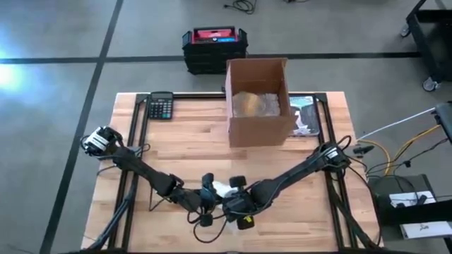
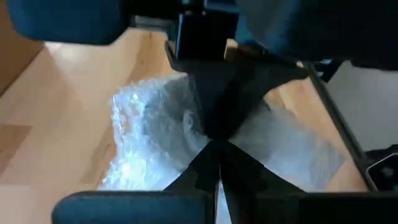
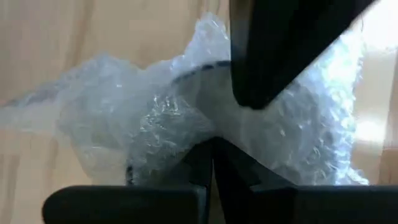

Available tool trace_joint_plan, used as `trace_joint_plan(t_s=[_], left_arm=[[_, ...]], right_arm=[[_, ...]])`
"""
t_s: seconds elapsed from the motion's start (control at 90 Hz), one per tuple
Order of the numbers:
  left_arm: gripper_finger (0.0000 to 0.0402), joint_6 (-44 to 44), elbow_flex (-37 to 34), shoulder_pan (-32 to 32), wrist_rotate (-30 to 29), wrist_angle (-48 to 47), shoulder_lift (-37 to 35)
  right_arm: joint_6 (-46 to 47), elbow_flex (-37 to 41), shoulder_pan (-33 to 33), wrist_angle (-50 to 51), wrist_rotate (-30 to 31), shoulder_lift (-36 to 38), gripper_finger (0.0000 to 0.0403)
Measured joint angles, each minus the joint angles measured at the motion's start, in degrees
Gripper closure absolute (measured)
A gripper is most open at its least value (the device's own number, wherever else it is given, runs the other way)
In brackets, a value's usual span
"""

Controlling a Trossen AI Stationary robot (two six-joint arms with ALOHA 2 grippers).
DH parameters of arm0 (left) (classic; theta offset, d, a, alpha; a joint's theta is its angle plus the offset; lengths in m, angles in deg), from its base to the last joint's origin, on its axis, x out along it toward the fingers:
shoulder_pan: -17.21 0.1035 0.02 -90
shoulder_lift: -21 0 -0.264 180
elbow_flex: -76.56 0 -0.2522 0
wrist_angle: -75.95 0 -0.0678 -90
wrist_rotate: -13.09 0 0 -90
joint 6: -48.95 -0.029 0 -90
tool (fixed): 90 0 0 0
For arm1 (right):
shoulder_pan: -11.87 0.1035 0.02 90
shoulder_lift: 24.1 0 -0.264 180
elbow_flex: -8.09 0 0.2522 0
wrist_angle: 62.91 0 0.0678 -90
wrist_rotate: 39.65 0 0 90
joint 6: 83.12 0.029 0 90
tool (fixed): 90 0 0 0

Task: Wrap mug
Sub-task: Wrap the blue patterned mug with the transparent bubble wrap

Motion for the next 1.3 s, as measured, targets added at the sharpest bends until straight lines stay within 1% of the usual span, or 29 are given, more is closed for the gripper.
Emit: trace_joint_plan(t_s=[0.167,0.311,0.389,0.489,0.544,0.6,0.744,1.0,1.1,1.189,1.3], left_arm=[[0.0402,0.0,0.19,0.01,0.29,0.18,0.64],[0.0402,0.03,0.19,0.01,0.35,0.03,0.65],[0.0402,0.09,0.17,0.01,0.55,0.11,0.68],[0.0402,0.15,0.17,0.01,0.7,0.13,0.67],[0.0402,0.09,0.25,0.01,0.7,0.0,0.64],[0.0402,-0.17,0.3,0.01,0.76,-0.04,0.6],[0.0402,-0.24,0.32,0.01,0.85,-0.22,0.42],[0.0402,-0.65,0.23,-0.02,1.12,-1.43,-0.95],[0.0402,-0.6,0.13,-0.13,1.23,-3.59,-2.8],[0.0402,0.05,0.13,-0.37,1.23,-6.18,-5.91],[0.0402,1.6,0.24,-0.7,-0.42,-12.69,-10.19]], right_arm=[[-0.21,0.04,-0.02,1.45,-0.59,1.09,0.0401],[-0.33,-1.44,-0.02,4.31,-0.36,4.5,0.0401],[-0.86,-1.84,0.0,4.42,2.24,6.29,0.0401],[-1.66,-1.75,-0.28,3.4,7.91,6.8,0.0401],[-2.47,-1.26,-0.69,1.89,8.78,6.32,0.0401],[-2.92,-0.59,-1.09,0.06,8.2,5.4,0.0401],[-2.87,1.28,-1.55,-2.21,3.45,1.94,0.0401],[-2.59,1.25,-1.53,-2.24,3.04,-2.6,0.0401],[-2.59,1.27,-1.55,-2.15,2.55,-2.69,0.0401],[-2.59,1.25,-1.62,-2.04,2.52,-2.57,0.0401],[-2.61,1.2,-1.66,-2.04,1.75,-2.56,0.0401]])
